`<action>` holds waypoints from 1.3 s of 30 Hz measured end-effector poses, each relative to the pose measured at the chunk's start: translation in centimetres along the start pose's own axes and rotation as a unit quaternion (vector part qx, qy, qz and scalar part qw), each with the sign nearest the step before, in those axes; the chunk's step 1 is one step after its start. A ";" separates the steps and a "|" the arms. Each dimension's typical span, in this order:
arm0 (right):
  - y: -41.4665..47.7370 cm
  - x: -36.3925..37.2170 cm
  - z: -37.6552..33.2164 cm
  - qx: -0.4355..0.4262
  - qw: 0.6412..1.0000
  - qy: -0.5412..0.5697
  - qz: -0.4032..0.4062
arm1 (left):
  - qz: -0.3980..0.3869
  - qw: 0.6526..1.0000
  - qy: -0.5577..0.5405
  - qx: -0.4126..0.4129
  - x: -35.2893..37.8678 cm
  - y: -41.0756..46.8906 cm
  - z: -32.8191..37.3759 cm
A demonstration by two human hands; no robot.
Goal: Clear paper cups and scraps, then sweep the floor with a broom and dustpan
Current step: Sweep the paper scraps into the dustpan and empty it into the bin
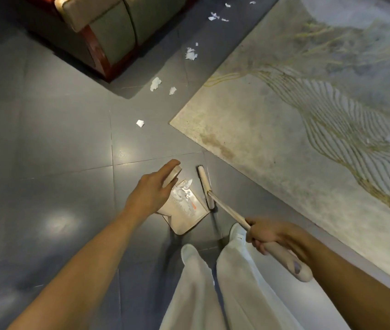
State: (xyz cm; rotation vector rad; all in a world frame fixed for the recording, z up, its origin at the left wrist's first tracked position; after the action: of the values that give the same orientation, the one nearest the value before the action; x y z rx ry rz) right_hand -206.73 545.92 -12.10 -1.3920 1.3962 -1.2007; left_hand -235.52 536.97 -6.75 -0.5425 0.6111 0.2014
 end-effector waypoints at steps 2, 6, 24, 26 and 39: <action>0.8 2.1 -1.5 -0.016 0.998 -0.035 -0.041 | 0.011 1.000 -0.011 -0.001 -0.6 0.1 -0.6; 1.4 3.5 -4.1 -0.019 0.996 -0.039 -0.080 | 0.080 0.994 -0.067 -0.022 -2.9 -1.1 -2.4; 4.6 -9.5 -31.5 -0.090 0.992 -0.049 -0.067 | 0.300 0.937 -0.142 -0.111 -23.8 5.2 -10.1; 5.3 -11.1 -35.5 -0.096 0.992 -0.053 -0.064 | 0.294 0.938 -0.138 -0.119 -26.3 8.0 -10.8; 11.3 -18.2 -53.4 -0.050 0.967 -0.251 -0.017 | 0.280 0.935 -0.147 -0.162 -39.9 20.3 -17.5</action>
State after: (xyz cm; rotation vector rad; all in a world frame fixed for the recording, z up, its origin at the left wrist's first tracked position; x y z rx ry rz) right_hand -260.00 567.56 -12.74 -1.6533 1.0847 -0.7286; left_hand -282.99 543.81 -3.65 -0.6293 0.4261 0.9207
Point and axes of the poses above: each hand's wrist, its own y-axis towards the middle knuckle, its own x-axis out of the palm, z = x × y, the point moved 10 cm from there along y, towards the middle knuckle, and after that the axes turned 14 degrees about -z, right-handed, at the moved point
